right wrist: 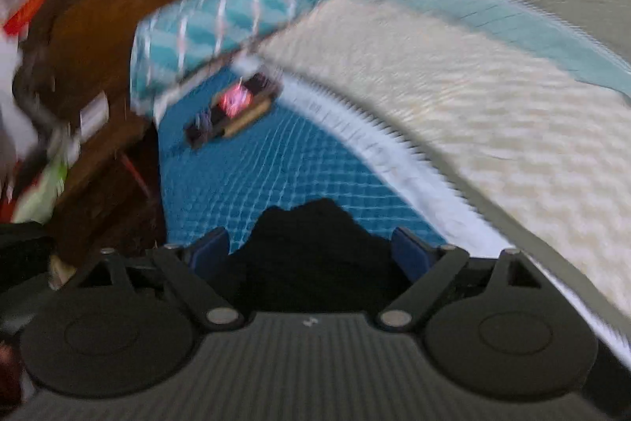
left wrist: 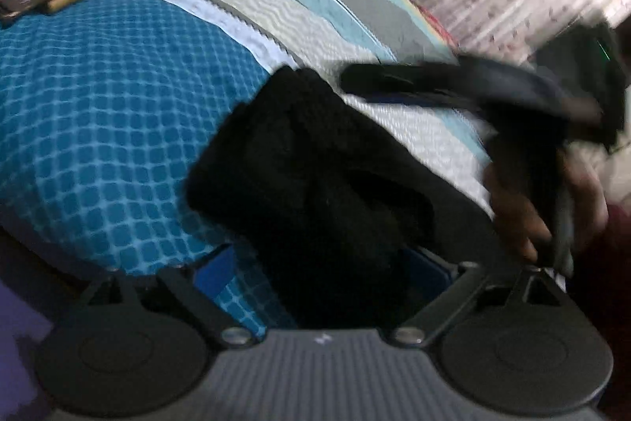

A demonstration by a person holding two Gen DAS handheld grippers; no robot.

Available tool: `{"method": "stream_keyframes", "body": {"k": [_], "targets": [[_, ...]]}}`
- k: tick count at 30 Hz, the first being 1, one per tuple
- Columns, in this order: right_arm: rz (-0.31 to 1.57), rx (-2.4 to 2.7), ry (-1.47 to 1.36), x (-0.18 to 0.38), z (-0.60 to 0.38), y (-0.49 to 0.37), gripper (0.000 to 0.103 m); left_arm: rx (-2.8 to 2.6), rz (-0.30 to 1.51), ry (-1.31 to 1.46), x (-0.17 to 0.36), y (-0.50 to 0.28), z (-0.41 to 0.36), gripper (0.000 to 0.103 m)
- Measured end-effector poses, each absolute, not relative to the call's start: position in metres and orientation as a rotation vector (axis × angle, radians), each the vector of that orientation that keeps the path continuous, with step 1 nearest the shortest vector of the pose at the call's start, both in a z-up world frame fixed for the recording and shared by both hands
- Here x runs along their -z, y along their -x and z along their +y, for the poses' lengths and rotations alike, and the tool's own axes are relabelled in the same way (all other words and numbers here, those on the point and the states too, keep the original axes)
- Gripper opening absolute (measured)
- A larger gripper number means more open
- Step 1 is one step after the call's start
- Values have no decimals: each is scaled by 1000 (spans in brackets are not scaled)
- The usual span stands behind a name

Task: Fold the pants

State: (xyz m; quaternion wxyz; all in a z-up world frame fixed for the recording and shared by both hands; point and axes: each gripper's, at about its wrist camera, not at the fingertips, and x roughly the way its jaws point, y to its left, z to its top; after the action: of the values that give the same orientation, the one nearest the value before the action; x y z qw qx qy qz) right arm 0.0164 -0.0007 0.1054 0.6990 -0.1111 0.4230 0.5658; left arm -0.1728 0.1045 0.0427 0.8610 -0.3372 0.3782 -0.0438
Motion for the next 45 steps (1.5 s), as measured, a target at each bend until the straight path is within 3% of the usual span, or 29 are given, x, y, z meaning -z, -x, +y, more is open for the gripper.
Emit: {"method": "stream_keyframes", "body": {"k": [3, 4, 5, 6, 7, 8, 9, 14, 17, 19, 21, 23, 24, 25, 27, 32, 39, 42, 43, 45], "targets": [[998, -1288, 370, -76, 30, -13, 88, 80, 816, 694, -27, 164, 101, 92], [1029, -1280, 389, -63, 37, -14, 60, 71, 818, 701, -20, 162, 102, 85], [1060, -1275, 382, -56, 40, -13, 50, 65, 811, 706, -17, 160, 104, 82], [1038, -1263, 346, -60, 35, -6, 43, 63, 790, 712, -17, 159, 107, 70], [1001, -1262, 328, -68, 32, -3, 31, 67, 761, 708, -20, 159, 108, 49], [965, -1266, 311, -79, 29, -1, 30, 70, 739, 690, -23, 159, 109, 40], [925, -1274, 282, -93, 28, -1, 29, 95, 715, 679, -26, 156, 110, 22], [678, -1341, 230, -146, 25, -4, 28, 81, 557, 607, -53, 150, 114, 21], [720, -1322, 173, -136, 34, -25, 29, 14, 600, 556, -41, 137, 119, 21], [804, -1249, 193, -106, 48, -33, 44, -5, 710, 603, -14, 125, 125, 22], [886, -1116, 276, -76, 59, -37, 56, -7, 702, 643, -4, 129, 128, 27], [873, -1081, 232, -72, 50, -37, 62, -2, 698, 633, -12, 137, 129, 37], [870, -1082, 173, -79, 42, -39, 62, -4, 682, 640, -16, 144, 133, 51], [855, -1078, 118, -89, 31, -41, 62, -9, 656, 656, -20, 152, 139, 57], [788, -1064, 36, -112, 2, -41, 62, 17, 607, 707, -27, 165, 155, 60], [712, -1006, -47, -137, -76, -17, 59, -77, 508, 785, -48, 180, 199, 56], [952, -992, -39, -77, -106, 23, 27, 109, 515, 625, -85, 115, 153, 48], [1093, -1106, -40, -54, -88, 51, 32, 187, 607, 534, -80, 77, 104, 48], [1038, -1111, 7, -57, -82, 61, 39, 183, 651, 499, -73, 64, 90, 47], [1014, -1143, 22, -68, -79, 60, 40, 121, 734, 426, -60, 46, 71, 43]]}}
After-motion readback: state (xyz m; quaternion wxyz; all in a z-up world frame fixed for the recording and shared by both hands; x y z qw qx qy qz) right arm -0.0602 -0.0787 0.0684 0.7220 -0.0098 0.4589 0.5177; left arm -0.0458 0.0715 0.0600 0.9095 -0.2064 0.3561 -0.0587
